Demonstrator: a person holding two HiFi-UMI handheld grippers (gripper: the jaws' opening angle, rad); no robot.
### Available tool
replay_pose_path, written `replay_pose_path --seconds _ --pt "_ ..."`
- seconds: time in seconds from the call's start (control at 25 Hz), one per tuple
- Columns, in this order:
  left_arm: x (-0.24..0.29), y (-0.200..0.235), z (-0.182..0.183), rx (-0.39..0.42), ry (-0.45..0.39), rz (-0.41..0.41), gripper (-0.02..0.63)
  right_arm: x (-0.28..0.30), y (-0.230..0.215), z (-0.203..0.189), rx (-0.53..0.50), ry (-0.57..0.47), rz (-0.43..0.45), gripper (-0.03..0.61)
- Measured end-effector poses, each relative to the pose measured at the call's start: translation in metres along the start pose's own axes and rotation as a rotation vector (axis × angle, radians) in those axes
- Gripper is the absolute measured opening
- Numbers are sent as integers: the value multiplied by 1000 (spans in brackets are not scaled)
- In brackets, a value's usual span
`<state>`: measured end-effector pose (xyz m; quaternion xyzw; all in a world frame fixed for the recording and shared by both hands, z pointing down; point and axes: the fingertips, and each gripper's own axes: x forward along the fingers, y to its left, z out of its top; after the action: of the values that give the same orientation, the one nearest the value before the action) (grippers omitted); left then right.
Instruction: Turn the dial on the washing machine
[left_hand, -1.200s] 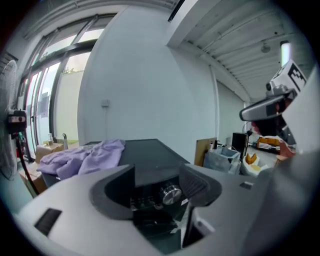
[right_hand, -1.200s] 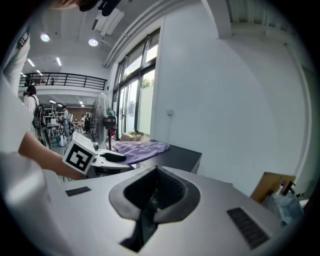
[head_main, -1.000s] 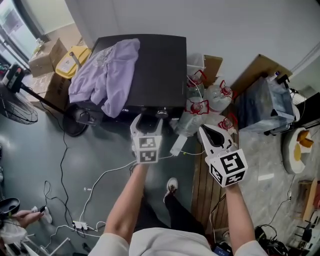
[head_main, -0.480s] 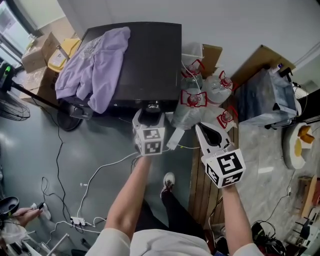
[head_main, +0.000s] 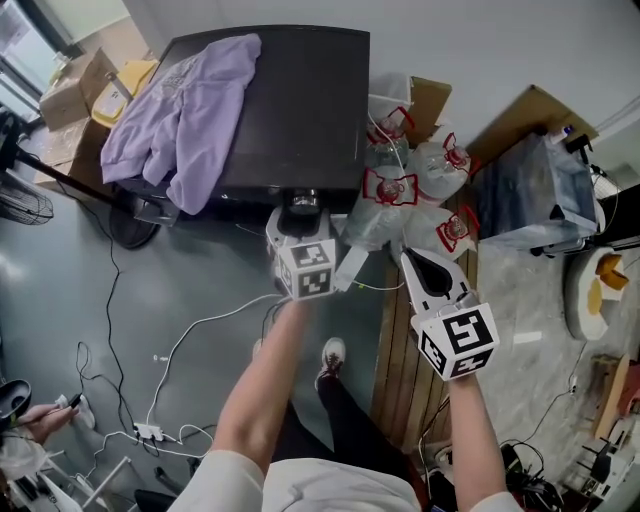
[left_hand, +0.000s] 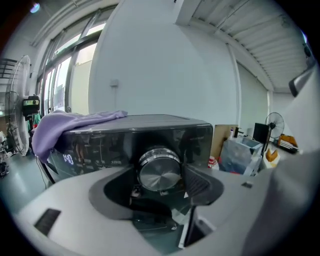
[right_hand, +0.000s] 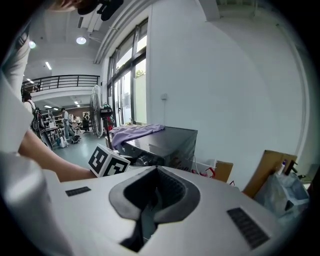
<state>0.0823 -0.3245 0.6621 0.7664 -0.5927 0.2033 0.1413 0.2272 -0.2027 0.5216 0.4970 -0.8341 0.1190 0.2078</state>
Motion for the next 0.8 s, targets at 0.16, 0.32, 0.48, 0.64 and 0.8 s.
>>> replay_pose_path --seconds 0.16,0.32,0.48,0.64,0.8 --pt "1 -2 -3 -31 21 -8 279 0 0 -3 -3 6 -1 14" --pt "2 -2 -4 -78 28 -33 279 1 4 -4 -9 11 7 14" --pt "0 -1 -2 -180 51 -80 279 1 6 -2 -13 12 9 14" --pt "0 0 -1 -332 48 -131 278 1 5 3 -25 5 7 14" --pt "0 1 -2 -501 52 -205 278 -1 6 7 -34 4 8 14"
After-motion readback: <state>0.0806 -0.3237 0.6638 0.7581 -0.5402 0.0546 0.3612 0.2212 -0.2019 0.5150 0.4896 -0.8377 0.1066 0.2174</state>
